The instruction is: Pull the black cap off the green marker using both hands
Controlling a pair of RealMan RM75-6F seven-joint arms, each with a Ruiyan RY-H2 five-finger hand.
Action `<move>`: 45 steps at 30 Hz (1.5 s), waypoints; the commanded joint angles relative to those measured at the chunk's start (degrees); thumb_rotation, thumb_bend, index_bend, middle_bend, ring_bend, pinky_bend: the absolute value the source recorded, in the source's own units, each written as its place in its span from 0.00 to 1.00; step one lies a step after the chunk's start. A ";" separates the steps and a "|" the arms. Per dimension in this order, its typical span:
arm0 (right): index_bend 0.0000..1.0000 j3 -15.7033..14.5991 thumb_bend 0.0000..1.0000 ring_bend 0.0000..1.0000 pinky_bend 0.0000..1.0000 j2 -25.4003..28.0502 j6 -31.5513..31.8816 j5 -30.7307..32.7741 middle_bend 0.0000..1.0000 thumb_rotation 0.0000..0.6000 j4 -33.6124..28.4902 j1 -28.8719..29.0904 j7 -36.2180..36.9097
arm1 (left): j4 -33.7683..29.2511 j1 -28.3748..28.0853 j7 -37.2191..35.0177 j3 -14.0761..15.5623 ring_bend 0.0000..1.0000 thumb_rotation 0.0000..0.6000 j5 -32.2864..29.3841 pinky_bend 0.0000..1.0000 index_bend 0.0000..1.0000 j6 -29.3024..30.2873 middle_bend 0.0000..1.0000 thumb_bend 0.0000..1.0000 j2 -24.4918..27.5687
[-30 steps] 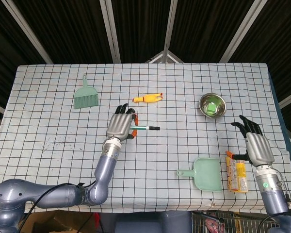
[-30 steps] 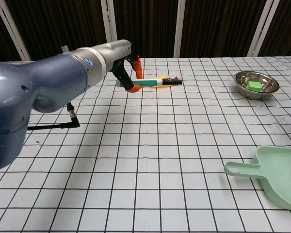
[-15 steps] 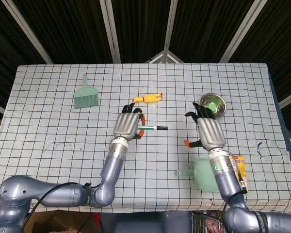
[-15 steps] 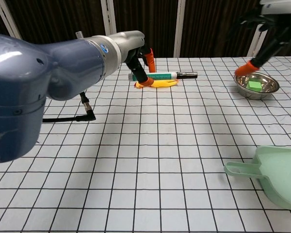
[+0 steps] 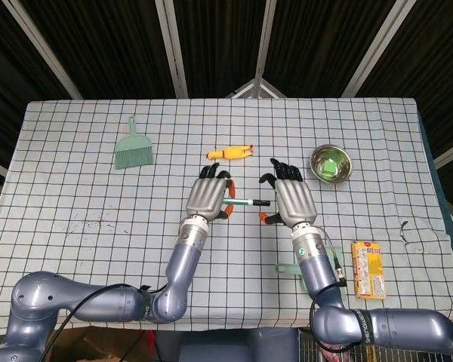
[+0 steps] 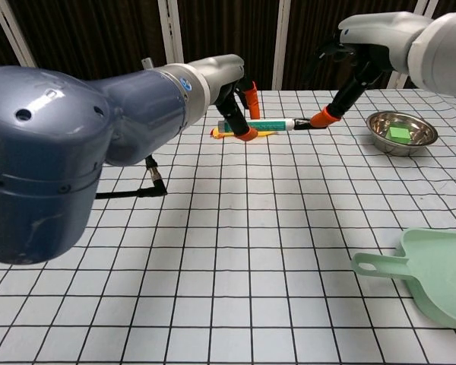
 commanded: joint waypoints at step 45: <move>0.49 -3.13 0.31 0.03 0.00 -1.19 -1.56 2.27 0.00 1.00 4.70 0.93 2.99 | 0.21 -0.26 -2.69 0.68 0.00 1.00 -0.27 0.00 0.65 -1.13 0.21 0.61 0.27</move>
